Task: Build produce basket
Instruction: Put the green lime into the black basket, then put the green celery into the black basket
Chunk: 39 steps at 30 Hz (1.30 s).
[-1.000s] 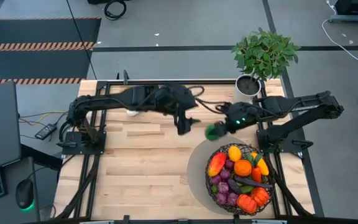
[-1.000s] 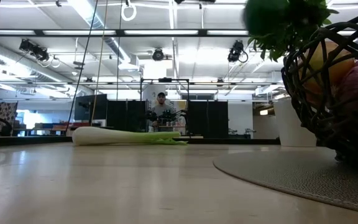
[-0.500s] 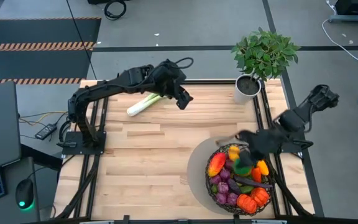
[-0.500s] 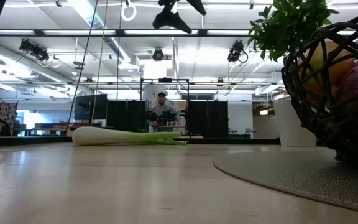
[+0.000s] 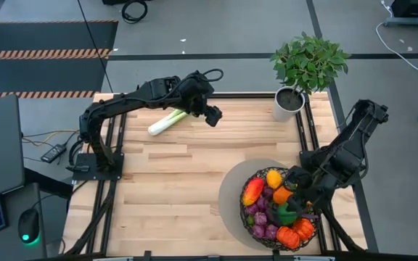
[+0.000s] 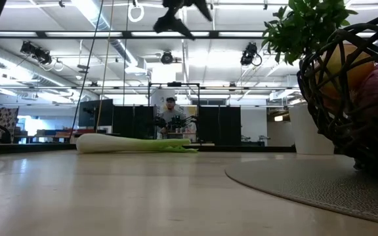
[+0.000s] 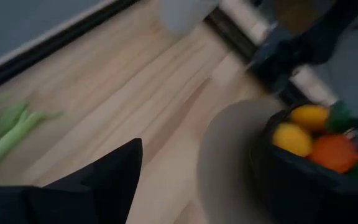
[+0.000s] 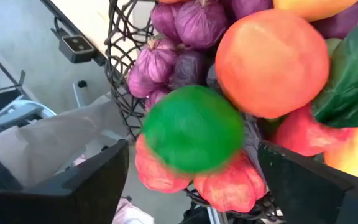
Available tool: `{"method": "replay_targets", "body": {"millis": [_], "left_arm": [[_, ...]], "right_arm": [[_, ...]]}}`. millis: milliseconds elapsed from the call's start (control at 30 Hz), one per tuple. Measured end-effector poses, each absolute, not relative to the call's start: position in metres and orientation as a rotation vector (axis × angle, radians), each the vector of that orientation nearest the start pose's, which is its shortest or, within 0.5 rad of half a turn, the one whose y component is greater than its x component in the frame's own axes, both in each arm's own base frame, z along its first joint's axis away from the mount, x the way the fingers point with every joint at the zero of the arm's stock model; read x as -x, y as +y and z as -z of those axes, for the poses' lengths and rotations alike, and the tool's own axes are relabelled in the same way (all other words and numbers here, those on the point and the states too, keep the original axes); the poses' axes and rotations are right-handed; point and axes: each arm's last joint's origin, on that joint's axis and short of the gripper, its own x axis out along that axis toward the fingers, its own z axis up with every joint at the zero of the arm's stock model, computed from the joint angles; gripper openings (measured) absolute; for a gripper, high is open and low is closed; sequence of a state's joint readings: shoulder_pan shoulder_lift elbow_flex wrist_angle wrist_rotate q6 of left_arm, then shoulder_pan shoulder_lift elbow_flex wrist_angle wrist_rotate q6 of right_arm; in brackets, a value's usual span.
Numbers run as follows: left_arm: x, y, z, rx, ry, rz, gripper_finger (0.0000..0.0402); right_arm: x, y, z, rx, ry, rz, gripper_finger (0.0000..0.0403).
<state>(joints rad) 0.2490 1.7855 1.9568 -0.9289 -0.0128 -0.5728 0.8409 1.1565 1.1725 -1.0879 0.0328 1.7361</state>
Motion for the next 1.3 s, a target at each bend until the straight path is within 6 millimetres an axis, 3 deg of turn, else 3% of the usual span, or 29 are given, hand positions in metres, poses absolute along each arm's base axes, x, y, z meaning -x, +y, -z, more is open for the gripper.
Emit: {"method": "replay_targets", "body": {"millis": [367, 533, 700, 833, 1100, 1300], "left_arm": [[-0.331, 0.125, -0.359, 0.540, 1.136, -0.642, 0.0303], [-0.317, 0.164, -0.345, 0.523, 1.240, -0.695, 0.0303], [-0.296, 0.205, -0.319, 0.541, 1.474, -0.674, 0.0303], [-0.292, 0.227, -0.302, 0.508, 1.546, -0.615, 0.0303], [-0.302, 0.251, -0.255, 0.416, 1.714, -0.463, 0.0303], [-0.304, 0.264, -0.228, 0.513, 1.734, -0.348, 0.0302]], "right_arm": [[-0.131, 0.162, -0.321, -0.973, 1.234, 0.283, 0.0394], [-0.132, 0.162, -0.321, -1.002, 1.210, 0.312, 0.0393], [-0.133, 0.161, -0.321, -1.072, 1.174, 0.364, 0.0393], [-0.133, 0.161, -0.321, -1.122, 1.137, 0.411, 0.0393], [-0.134, 0.160, -0.322, -1.224, 1.100, 0.486, 0.0393], [-0.134, 0.161, -0.322, -1.290, 1.098, 0.525, 0.0393]]}}
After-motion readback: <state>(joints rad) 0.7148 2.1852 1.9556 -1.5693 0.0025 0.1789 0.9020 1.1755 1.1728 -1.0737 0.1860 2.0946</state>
